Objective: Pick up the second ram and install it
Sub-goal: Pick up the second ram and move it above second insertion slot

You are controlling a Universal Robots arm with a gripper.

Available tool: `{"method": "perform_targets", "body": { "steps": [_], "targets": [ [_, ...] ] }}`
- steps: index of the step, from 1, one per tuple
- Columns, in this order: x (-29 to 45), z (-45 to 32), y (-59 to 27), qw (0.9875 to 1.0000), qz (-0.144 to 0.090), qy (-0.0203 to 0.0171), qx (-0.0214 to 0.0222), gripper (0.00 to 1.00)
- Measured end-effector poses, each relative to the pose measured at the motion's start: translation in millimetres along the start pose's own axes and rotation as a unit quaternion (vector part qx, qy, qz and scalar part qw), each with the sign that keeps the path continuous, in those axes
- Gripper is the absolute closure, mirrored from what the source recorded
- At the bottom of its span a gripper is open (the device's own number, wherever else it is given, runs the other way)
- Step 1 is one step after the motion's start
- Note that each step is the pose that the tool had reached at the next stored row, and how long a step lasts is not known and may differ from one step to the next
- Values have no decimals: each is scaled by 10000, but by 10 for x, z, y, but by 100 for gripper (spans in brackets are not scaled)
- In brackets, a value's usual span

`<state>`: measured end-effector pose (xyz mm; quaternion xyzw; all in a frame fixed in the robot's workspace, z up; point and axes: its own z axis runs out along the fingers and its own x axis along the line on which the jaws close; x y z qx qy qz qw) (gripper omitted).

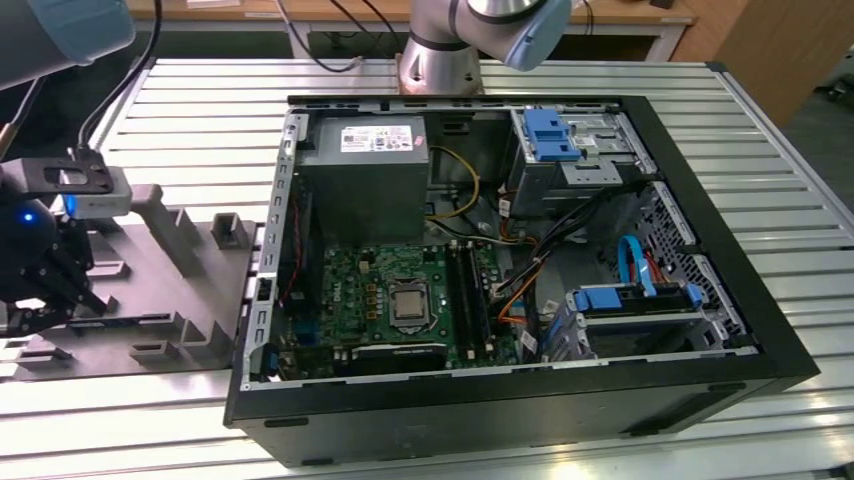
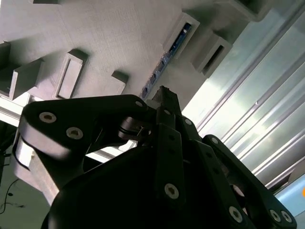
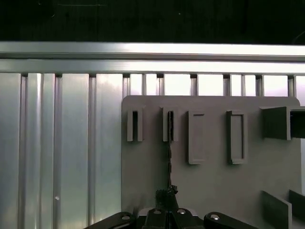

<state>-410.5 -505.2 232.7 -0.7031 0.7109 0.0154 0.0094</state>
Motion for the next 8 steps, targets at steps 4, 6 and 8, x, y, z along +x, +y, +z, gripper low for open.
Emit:
{"method": "perform_targets", "body": {
  "steps": [4, 6, 8],
  "targets": [
    [-20, 35, 22, 10000, -36, 1, 8, 90],
    [-36, 56, 36, 10000, -43, 0, 19, 90],
    [-42, 81, 56, 10000, -52, 1, 29, 90]
  ]
}}
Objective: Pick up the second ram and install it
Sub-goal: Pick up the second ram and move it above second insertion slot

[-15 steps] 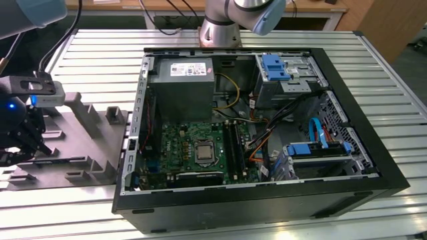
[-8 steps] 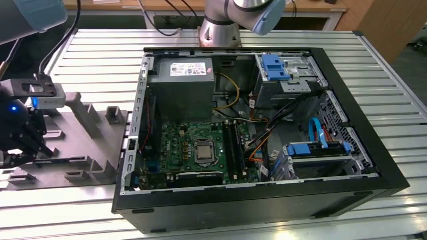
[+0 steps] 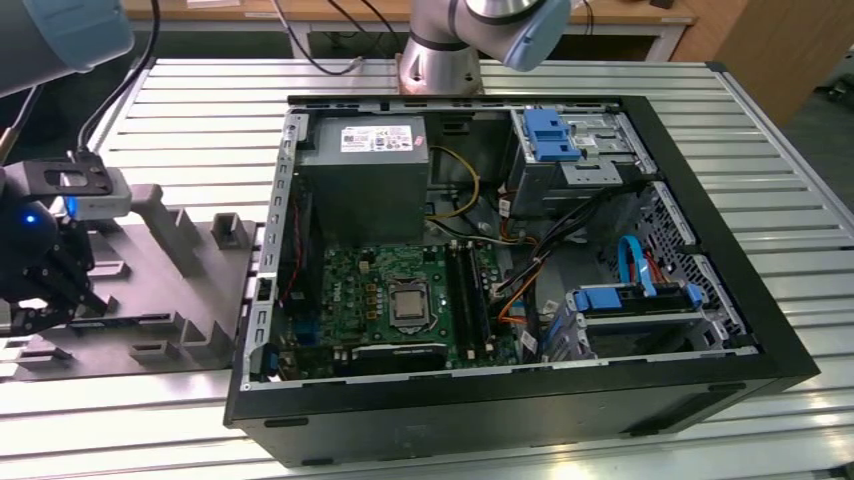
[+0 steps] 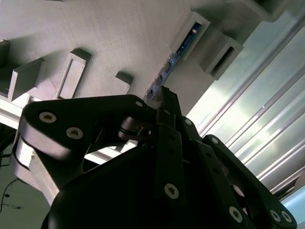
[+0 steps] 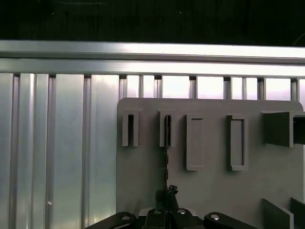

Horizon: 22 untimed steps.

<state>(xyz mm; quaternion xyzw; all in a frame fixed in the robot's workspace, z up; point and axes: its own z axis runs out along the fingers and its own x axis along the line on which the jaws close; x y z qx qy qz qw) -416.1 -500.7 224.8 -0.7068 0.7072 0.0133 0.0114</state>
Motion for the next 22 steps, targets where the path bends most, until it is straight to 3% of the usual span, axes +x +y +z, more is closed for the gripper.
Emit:
{"method": "perform_targets", "body": {
  "steps": [10, 19, 22],
  "targets": [
    [2, 96, 44, 10000, -41, -1, 9, 90],
    [2, 99, 44, 10000, -45, 2, 8, 89],
    [2, 100, 44, 10000, -45, 3, 9, 71]
  ]
}}
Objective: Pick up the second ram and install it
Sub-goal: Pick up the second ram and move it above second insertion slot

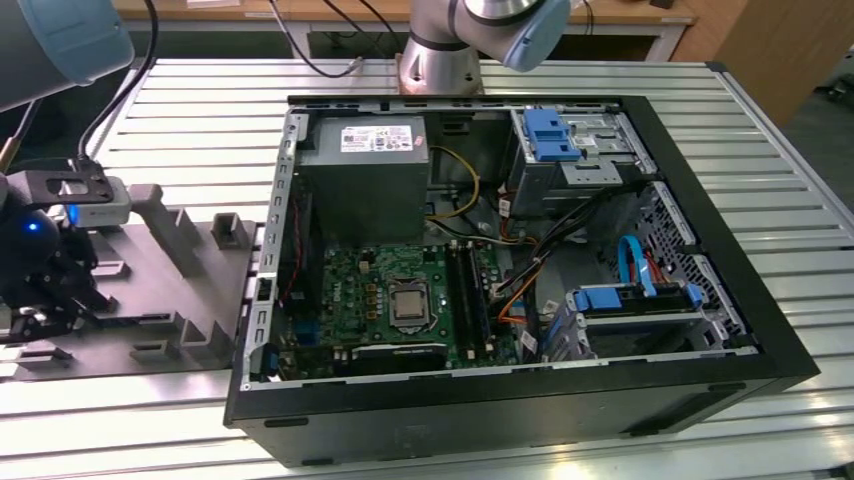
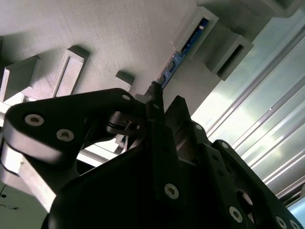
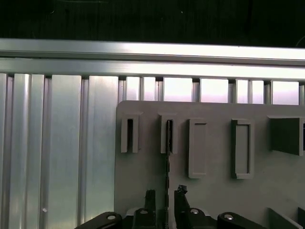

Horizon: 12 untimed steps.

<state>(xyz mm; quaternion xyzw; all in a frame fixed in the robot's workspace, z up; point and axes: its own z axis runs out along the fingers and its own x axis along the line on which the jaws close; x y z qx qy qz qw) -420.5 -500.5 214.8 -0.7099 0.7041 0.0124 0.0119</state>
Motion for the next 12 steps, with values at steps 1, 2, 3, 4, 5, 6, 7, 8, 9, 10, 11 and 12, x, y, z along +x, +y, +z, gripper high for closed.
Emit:
{"method": "perform_targets", "body": {
  "steps": [1, 2, 3, 4, 5, 6, 7, 8, 9, 10, 11, 12],
  "targets": [
    [0, 0, 0, 10000, 0, 0, 0, 71],
    [0, 0, 0, 10000, 0, 1, 0, 71],
    [0, 0, 0, 10000, 0, 1, 0, 64],
    [0, 0, 0, 10000, 0, 1, 0, 64],
    [0, 5, 0, 10000, -4, 1, 0, 64],
    [0, 13, 0, 10000, -21, 0, 1, 64],
    [0, 19, 1, 10000, -56, 1, 0, 64],
    [1, 27, 2, 10000, -94, 1, -2, 64],
    [1, 35, 4, 9999, -120, 1, -3, 64],
    [1, 46, 6, 9999, -141, 1, -3, 64],
    [2, 59, 8, 9999, -160, 1, -4, 64],
    [2, 71, 10, 9998, -180, 1, -4, 64]
  ]
}}
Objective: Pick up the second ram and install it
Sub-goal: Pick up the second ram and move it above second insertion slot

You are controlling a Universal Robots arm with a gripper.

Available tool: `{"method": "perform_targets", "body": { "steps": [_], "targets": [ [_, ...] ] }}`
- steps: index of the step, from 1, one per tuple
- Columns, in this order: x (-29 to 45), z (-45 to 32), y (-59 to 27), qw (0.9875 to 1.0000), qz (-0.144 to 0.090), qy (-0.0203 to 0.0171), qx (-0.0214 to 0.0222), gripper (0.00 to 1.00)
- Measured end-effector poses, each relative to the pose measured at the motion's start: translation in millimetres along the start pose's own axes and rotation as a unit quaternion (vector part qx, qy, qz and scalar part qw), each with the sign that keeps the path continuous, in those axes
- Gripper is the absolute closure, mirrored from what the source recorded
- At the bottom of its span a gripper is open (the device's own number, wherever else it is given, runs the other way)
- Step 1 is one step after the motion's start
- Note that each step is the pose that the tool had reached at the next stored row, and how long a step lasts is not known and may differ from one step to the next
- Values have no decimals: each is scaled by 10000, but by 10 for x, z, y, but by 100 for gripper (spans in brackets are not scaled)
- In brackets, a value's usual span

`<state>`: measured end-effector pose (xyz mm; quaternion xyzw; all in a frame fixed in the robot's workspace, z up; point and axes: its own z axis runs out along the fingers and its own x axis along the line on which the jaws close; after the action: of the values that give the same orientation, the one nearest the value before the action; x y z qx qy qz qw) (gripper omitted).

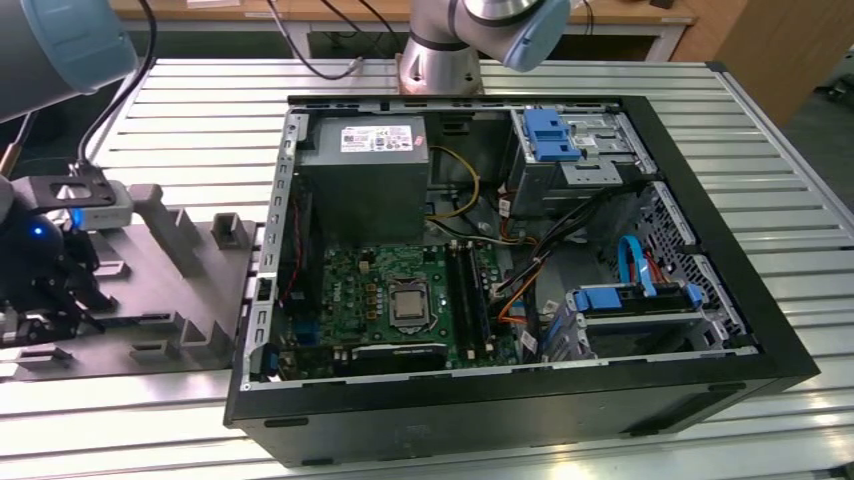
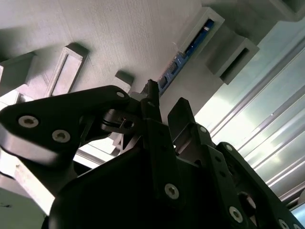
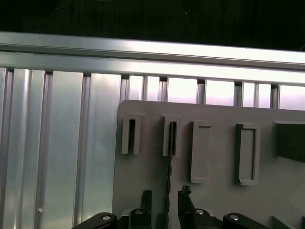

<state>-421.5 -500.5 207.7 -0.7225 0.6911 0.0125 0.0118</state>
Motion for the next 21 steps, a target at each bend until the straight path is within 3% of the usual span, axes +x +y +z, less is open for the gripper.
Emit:
{"method": "perform_targets", "body": {
  "steps": [9, 21],
  "targets": [
    [3, 96, 8, 9998, -213, 1, -8, 64],
    [0, 96, 8, 9999, -112, 0, -4, 64]
  ]
}}
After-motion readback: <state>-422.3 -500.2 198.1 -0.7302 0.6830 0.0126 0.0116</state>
